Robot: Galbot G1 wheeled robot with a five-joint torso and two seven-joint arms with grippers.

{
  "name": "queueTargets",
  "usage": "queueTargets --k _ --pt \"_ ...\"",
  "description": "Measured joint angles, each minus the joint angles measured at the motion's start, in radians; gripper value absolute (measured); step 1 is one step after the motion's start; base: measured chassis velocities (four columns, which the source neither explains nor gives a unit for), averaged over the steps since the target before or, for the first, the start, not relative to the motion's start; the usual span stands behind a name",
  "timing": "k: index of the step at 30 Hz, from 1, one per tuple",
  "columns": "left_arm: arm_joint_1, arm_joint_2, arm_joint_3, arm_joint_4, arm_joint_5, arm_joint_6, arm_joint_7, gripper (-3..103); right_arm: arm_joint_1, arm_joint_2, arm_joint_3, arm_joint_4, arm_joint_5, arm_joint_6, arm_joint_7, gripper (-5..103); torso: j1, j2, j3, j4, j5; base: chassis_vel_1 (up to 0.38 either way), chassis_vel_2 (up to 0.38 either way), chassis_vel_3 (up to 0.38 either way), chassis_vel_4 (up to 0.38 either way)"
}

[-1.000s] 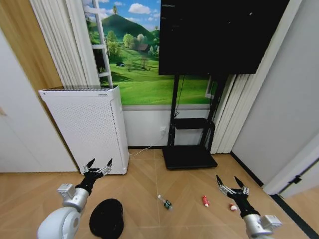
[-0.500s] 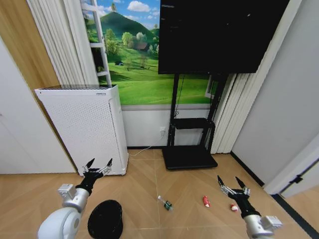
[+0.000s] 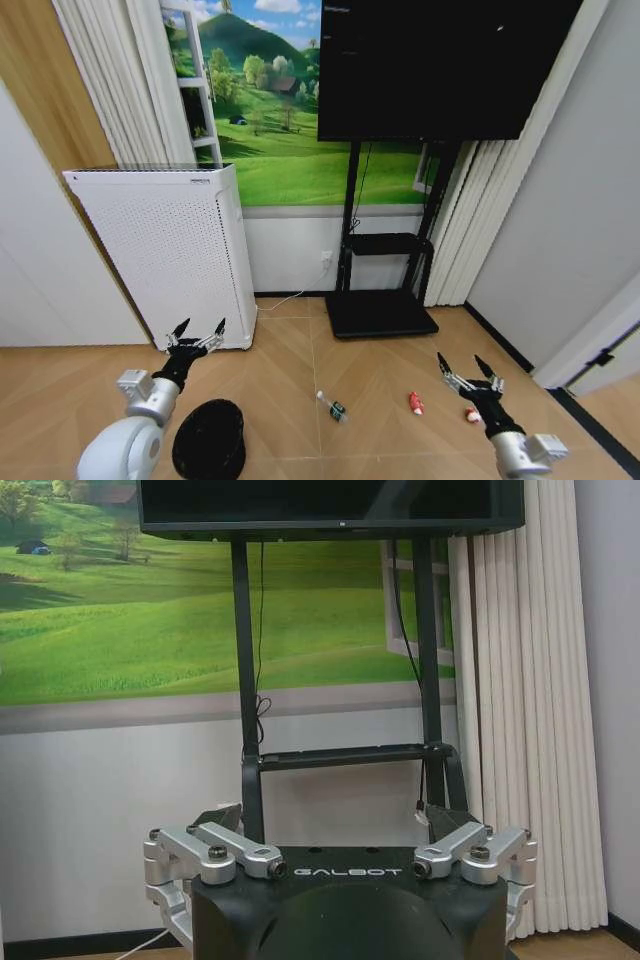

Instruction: Pick up the trash bin and place the garbage on the floor into it.

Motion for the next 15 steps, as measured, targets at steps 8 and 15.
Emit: queueTargets --k 8,15 --pt "0.001 0.000 -0.003 0.001 0.001 -0.003 0.002 100 -0.005 0.005 -0.004 0.000 0.001 0.006 0.000 100 -0.014 -0.036 -0.022 0.0000 0.0000 0.000 0.000 0.000 0.000" --pt "0.003 -0.002 -0.003 -0.001 0.005 -0.003 0.004 100 -0.004 0.006 -0.004 0.002 0.001 0.006 -0.001 100 -0.025 -0.064 -0.039 0.0000 0.0000 0.000 0.000 0.000 0.000"
